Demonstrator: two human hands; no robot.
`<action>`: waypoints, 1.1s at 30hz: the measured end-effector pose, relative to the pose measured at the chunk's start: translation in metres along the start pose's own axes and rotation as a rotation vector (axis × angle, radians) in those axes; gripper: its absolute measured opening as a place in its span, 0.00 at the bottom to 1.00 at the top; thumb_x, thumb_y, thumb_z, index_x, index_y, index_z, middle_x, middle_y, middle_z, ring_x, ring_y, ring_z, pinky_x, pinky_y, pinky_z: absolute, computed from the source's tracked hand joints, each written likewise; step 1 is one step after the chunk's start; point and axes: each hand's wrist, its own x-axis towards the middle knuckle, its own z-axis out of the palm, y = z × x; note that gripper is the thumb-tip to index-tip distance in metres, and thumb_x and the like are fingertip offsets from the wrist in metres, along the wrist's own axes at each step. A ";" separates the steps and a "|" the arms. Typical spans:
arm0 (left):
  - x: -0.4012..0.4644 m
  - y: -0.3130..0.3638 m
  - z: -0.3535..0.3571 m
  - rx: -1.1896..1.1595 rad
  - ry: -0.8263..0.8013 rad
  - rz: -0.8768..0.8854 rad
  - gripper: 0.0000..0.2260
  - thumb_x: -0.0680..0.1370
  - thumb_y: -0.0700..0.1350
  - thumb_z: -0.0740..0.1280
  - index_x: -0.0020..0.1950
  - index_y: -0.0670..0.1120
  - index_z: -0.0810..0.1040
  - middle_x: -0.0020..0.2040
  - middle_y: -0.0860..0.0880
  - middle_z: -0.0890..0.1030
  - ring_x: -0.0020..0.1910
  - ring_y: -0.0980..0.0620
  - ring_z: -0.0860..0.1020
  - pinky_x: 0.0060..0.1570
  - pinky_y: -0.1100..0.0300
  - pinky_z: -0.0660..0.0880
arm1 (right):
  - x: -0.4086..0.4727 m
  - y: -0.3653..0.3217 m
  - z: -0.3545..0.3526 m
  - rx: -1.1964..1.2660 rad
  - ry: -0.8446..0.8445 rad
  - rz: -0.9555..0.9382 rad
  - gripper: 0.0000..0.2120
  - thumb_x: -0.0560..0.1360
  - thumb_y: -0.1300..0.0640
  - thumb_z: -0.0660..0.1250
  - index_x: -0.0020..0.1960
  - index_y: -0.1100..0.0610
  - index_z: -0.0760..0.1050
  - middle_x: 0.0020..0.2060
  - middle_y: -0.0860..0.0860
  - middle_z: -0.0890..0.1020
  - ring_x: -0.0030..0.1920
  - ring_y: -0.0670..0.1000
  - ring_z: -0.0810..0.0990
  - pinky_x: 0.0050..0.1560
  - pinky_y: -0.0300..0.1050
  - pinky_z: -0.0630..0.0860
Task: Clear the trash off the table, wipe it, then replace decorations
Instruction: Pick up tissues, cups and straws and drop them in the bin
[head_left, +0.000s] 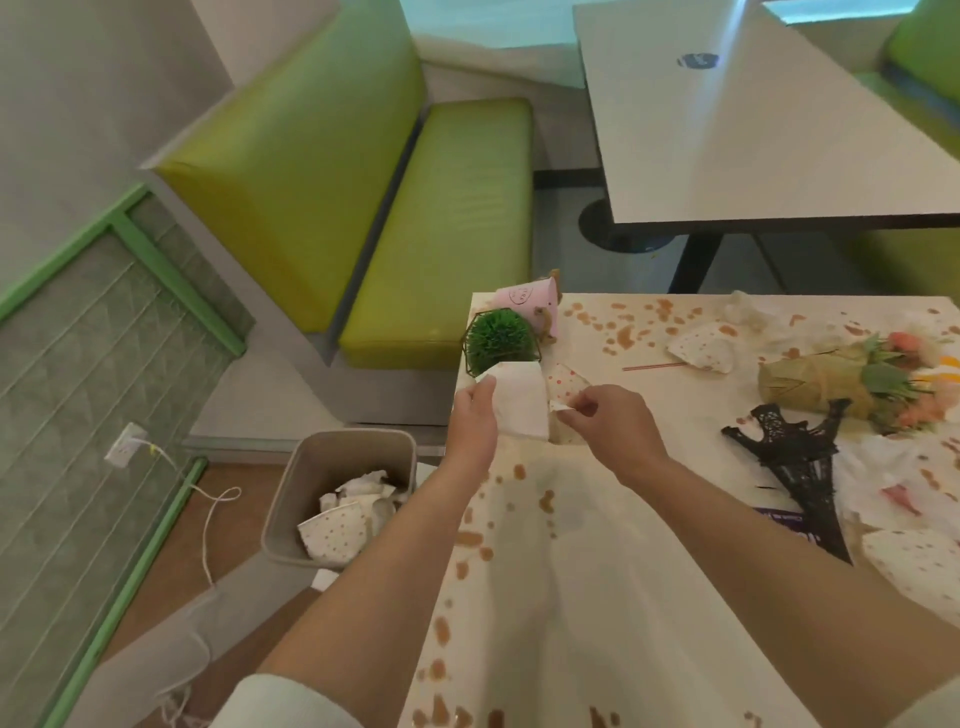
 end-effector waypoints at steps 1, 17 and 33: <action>-0.002 -0.003 -0.014 -0.032 0.003 -0.023 0.16 0.82 0.57 0.55 0.62 0.47 0.69 0.49 0.50 0.73 0.51 0.48 0.72 0.49 0.53 0.70 | -0.004 -0.009 0.009 0.021 -0.008 -0.004 0.05 0.75 0.53 0.72 0.43 0.53 0.81 0.41 0.48 0.83 0.43 0.49 0.80 0.43 0.44 0.75; -0.015 -0.074 -0.228 -0.150 0.229 -0.116 0.19 0.82 0.58 0.55 0.69 0.49 0.66 0.60 0.50 0.75 0.57 0.48 0.73 0.59 0.53 0.70 | -0.062 -0.128 0.172 -0.062 -0.210 -0.130 0.08 0.78 0.59 0.67 0.56 0.52 0.81 0.51 0.50 0.81 0.50 0.51 0.78 0.46 0.40 0.71; 0.002 -0.103 -0.244 -0.107 0.099 -0.234 0.18 0.83 0.54 0.55 0.70 0.48 0.65 0.60 0.49 0.74 0.57 0.49 0.74 0.56 0.52 0.74 | -0.082 -0.149 0.226 0.441 -0.418 0.221 0.13 0.79 0.51 0.66 0.62 0.51 0.74 0.54 0.47 0.80 0.51 0.49 0.80 0.42 0.36 0.76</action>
